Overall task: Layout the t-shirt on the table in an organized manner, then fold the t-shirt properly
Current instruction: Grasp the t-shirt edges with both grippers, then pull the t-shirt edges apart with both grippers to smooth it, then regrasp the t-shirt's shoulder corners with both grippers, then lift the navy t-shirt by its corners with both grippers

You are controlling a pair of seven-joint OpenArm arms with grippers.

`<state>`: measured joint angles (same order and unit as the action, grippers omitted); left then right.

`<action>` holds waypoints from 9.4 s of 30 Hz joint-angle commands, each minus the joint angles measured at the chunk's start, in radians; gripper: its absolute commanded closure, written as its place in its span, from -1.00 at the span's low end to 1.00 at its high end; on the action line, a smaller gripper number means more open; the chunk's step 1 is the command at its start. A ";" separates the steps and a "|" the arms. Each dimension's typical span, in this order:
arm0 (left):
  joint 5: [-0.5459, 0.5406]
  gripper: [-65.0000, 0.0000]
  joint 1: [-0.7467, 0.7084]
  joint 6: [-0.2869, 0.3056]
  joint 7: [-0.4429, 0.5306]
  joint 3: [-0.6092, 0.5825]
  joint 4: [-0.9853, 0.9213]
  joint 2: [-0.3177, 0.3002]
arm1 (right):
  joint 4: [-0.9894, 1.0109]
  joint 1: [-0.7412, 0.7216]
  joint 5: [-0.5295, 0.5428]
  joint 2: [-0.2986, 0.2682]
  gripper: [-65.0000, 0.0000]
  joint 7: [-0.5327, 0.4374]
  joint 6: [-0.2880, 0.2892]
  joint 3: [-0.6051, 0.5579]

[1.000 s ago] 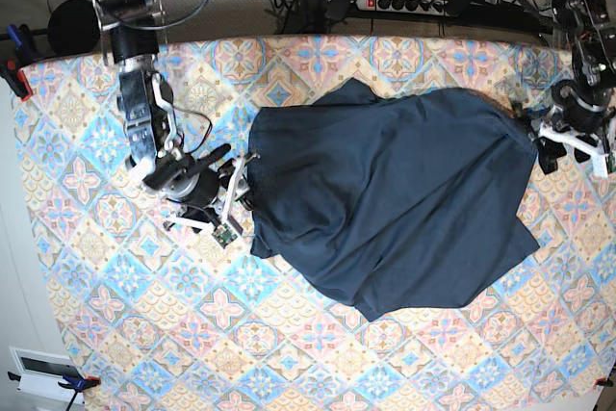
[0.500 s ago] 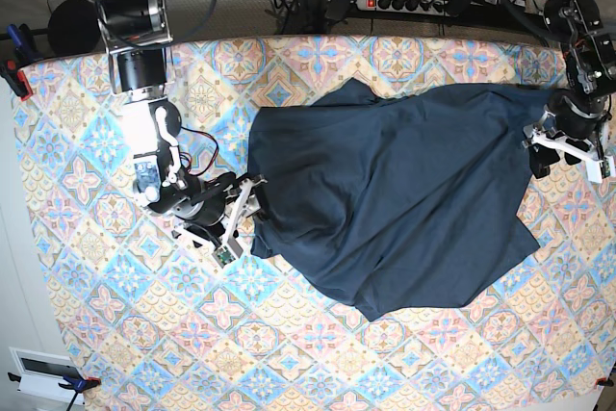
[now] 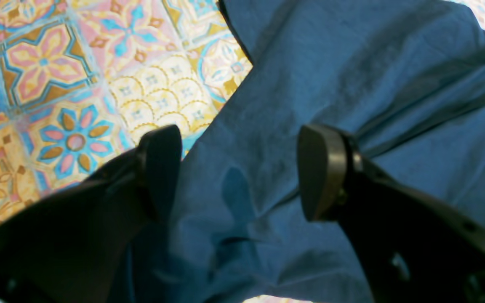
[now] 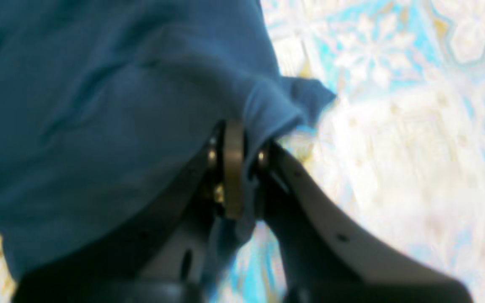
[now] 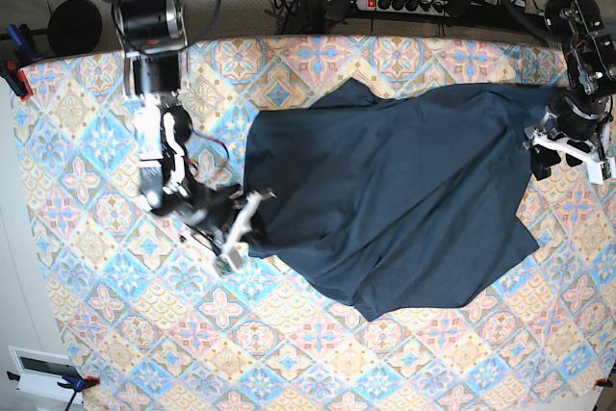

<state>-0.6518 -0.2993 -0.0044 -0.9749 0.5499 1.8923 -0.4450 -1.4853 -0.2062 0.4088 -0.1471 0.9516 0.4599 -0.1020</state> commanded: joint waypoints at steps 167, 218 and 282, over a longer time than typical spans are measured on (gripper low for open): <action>-0.222 1.00 0.010 0.002 0.011 0.005 -0.188 0.120 | -0.437 0.394 0.048 -0.164 -0.11 0.248 -0.011 0.354; -0.228 1.00 0.012 0.002 0.011 0.005 -0.182 0.113 | -0.104 0.498 0.637 -0.093 0.97 0.128 0.147 0.552; -0.015 1.00 1.274 0.004 -0.123 -0.261 -0.402 0.140 | 0.117 -0.688 0.767 -0.448 0.97 0.155 0.238 0.275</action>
<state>-0.6651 0.9382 -0.0010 -1.1198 0.2901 1.4822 -0.3012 -1.3499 -0.8482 1.1484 -0.5758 1.1442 0.6918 0.1650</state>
